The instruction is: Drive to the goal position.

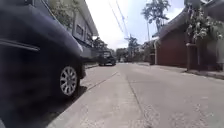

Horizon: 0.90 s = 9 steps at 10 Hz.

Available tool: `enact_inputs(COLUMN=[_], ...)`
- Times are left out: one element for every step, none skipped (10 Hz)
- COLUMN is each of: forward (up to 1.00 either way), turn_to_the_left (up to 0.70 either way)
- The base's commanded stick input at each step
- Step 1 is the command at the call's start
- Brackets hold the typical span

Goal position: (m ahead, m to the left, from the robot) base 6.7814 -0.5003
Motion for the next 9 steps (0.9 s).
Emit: enact_inputs(forward=[1.00,1.00,1.00,1.00,1.00,1.00,1.00,1.00,1.00], turn_to_the_left=[-0.26,0.00,0.00,0.00,0.00,-0.03,-0.03,-0.02,0.00])
